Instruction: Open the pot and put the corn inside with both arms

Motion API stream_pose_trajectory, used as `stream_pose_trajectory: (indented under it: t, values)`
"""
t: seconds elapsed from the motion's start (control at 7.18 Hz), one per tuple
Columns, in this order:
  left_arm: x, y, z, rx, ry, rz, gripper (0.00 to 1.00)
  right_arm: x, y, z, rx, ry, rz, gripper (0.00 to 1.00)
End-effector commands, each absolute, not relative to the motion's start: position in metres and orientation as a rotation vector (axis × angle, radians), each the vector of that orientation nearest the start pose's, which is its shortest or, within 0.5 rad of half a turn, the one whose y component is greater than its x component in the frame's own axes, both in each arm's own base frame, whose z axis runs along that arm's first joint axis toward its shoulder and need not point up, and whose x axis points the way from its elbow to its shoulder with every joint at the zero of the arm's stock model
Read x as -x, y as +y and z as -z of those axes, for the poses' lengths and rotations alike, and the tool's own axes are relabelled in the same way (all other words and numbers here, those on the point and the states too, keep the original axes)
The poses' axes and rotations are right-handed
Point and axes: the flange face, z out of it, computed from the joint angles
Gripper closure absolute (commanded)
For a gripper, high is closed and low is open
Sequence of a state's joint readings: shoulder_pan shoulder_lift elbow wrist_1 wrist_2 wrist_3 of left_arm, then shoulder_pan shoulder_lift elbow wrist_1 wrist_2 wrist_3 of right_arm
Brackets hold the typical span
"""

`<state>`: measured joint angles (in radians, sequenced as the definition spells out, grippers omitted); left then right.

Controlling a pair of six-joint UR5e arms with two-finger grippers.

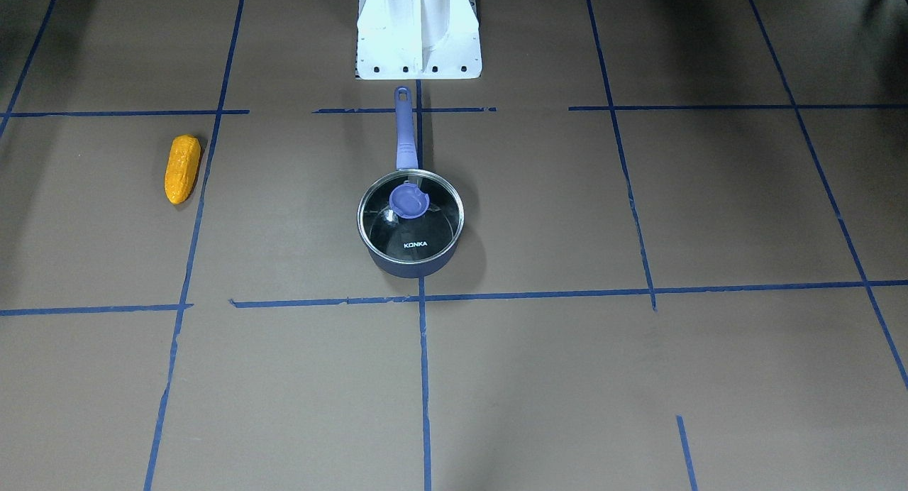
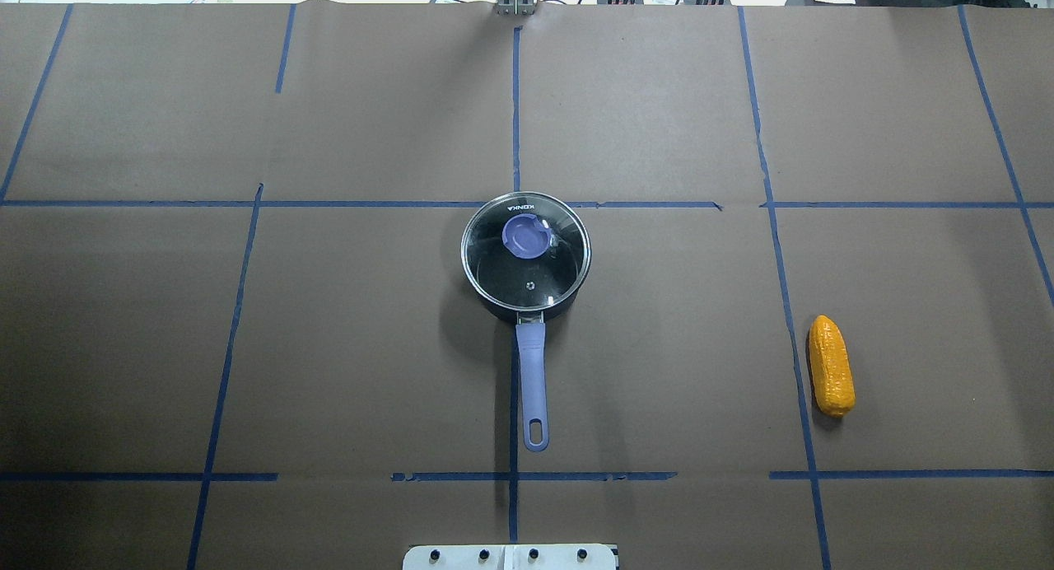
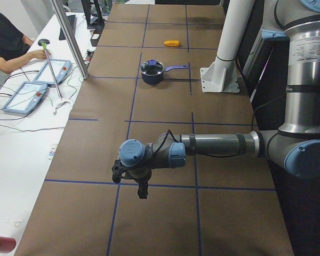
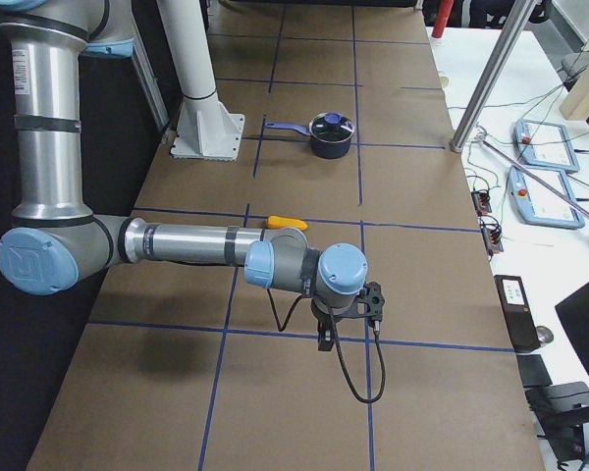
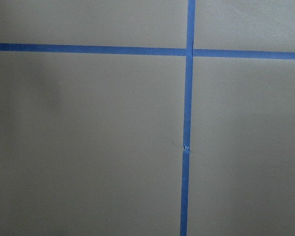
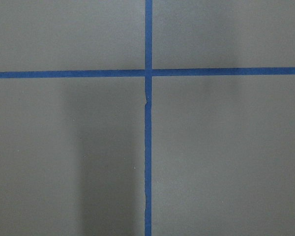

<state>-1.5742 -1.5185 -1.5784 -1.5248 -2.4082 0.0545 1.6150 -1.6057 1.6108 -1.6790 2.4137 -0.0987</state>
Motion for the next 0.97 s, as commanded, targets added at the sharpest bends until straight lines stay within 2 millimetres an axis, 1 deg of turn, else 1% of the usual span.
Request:
stream_pose_trajectory:
  t: [0.0,0.28,0.56,0.7,0.84]
  values:
    - [0.061,-0.463,-0.68,0.063,0.839,-0.009,0.0,-0.08,-0.47,-0.659,0.032,-0.841,0.011,0.0]
    - [0.061,-0.463,-0.681,0.062,0.839,-0.01,0.0,-0.079,-0.467,-0.661,0.038,-0.841,0.007,0.0]
    - [0.061,-0.464,-0.678,0.055,0.841,-0.016,0.0,-0.08,-0.47,-0.659,0.034,-0.841,0.009,0.0]
    - [0.06,-0.47,-0.668,0.037,0.839,-0.027,0.0,-0.08,-0.472,-0.657,0.029,-0.841,0.011,0.0]
    - [0.059,-0.487,-0.636,-0.023,0.831,-0.054,0.0,-0.08,-0.475,-0.653,0.019,-0.84,0.016,0.0]
